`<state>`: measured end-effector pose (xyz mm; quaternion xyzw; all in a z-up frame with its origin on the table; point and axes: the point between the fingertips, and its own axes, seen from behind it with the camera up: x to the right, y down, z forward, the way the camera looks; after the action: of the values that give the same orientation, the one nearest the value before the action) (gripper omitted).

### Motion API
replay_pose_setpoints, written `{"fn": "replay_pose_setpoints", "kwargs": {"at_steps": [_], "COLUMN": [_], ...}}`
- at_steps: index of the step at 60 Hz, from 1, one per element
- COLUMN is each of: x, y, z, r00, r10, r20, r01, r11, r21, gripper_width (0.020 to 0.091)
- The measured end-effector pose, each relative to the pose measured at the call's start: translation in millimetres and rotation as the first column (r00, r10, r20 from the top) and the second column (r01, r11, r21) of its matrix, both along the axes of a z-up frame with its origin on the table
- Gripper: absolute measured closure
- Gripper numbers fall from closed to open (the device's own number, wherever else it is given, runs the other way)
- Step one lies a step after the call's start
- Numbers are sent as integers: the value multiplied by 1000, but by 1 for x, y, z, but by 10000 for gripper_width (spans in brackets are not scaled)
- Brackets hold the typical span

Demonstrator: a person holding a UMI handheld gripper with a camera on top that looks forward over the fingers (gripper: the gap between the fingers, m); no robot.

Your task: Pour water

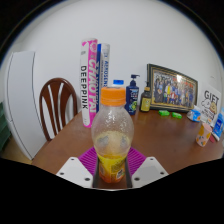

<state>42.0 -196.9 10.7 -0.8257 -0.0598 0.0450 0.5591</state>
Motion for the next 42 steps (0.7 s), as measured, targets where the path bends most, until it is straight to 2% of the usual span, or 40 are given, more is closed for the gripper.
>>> {"fn": "replay_pose_setpoints", "kwargs": {"at_steps": [1, 2, 5, 6, 7, 16, 24, 32, 38, 42], "x": [-1, -1, 2, 3, 4, 15, 38, 85, 135, 170], "y": [0, -1, -2, -2, -2, -4, 4, 21, 38, 53], "z": [1, 1, 1, 4, 7, 61, 133, 197, 222, 235], "r00": [1000, 1000, 1000, 1000, 1000, 997, 937, 753, 547, 358], "r10": [3, 6, 3, 2, 3, 19, 29, 32, 27, -14], "r20": [1, 1, -3, -6, -6, -80, -348, -657, -837, -933], "r01": [-3, -6, -3, -2, -3, -18, -20, -22, -23, -18], "r11": [1000, 1000, 1000, 1000, 1000, 1000, 999, 999, 1000, 1000], "r21": [-3, -7, -20, -19, -14, 20, 30, 23, 17, -22], "gripper_width": [727, 779, 832, 806, 865, 866, 866, 868, 870, 867]}}
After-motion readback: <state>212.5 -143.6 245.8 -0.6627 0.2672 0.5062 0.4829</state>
